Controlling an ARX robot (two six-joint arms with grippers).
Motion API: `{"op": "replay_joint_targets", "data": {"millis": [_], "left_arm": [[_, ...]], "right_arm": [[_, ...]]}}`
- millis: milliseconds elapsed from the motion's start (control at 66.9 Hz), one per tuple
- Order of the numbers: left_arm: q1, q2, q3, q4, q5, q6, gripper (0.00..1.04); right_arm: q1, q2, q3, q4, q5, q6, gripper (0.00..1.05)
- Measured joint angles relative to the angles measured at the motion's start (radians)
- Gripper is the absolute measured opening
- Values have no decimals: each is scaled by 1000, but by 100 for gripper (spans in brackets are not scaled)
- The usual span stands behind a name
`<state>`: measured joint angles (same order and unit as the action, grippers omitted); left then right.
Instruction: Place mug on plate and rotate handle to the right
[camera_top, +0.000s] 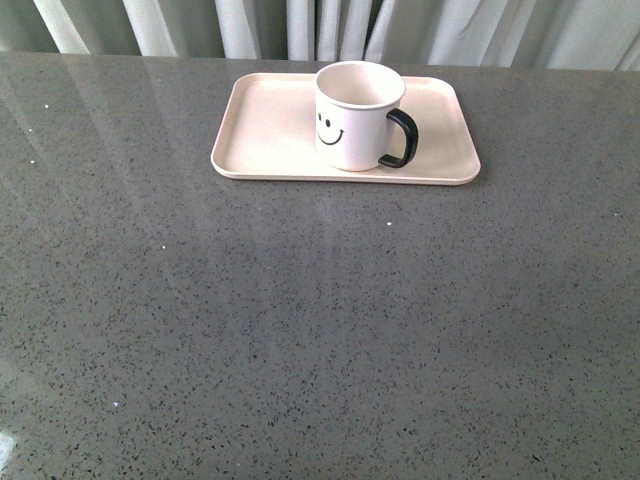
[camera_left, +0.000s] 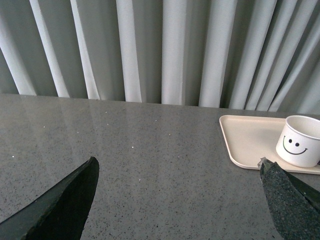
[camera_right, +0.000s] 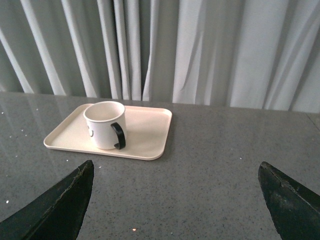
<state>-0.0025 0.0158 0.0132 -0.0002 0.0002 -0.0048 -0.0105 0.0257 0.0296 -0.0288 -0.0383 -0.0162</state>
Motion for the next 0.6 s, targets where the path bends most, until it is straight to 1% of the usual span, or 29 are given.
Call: {"op": "replay_joint_targets", "data": {"millis": [15, 30, 45, 60, 75, 105, 134, 224, 269, 374, 463, 598], "left_arm": [[0, 0, 0, 0, 0, 0, 95], [0, 0, 0, 0, -1, 0, 95], [0, 0, 0, 0, -1, 0, 95], [0, 0, 0, 0, 0, 0, 95], [0, 0, 0, 0, 1, 0, 96], [0, 0, 0, 0, 1, 0, 95], [0, 0, 0, 0, 0, 0, 95], [0, 0, 0, 0, 0, 0, 95], [0, 0, 0, 0, 0, 0, 95], [0, 0, 0, 0, 0, 0, 95], [0, 0, 0, 0, 0, 0, 95], [0, 0, 0, 0, 0, 0, 95]], "right_arm": [[-21, 33, 30, -74, -76, -21, 96], [-31, 55, 47, -114, -111, -27, 96], [-58, 119, 86, -197, -177, -54, 96], [-68, 135, 96, -216, -192, -66, 96], [-86, 228, 145, -296, -264, -96, 96], [-102, 337, 195, -340, -329, -123, 96], [-109, 436, 232, -328, -353, -143, 96], [-110, 664, 330, -196, -352, -183, 96], [-108, 795, 391, -99, -327, -192, 96], [-92, 1039, 522, 35, -287, -195, 96], [-64, 1238, 655, 82, -262, -188, 96], [-20, 1461, 843, 66, -238, -152, 96]]}}
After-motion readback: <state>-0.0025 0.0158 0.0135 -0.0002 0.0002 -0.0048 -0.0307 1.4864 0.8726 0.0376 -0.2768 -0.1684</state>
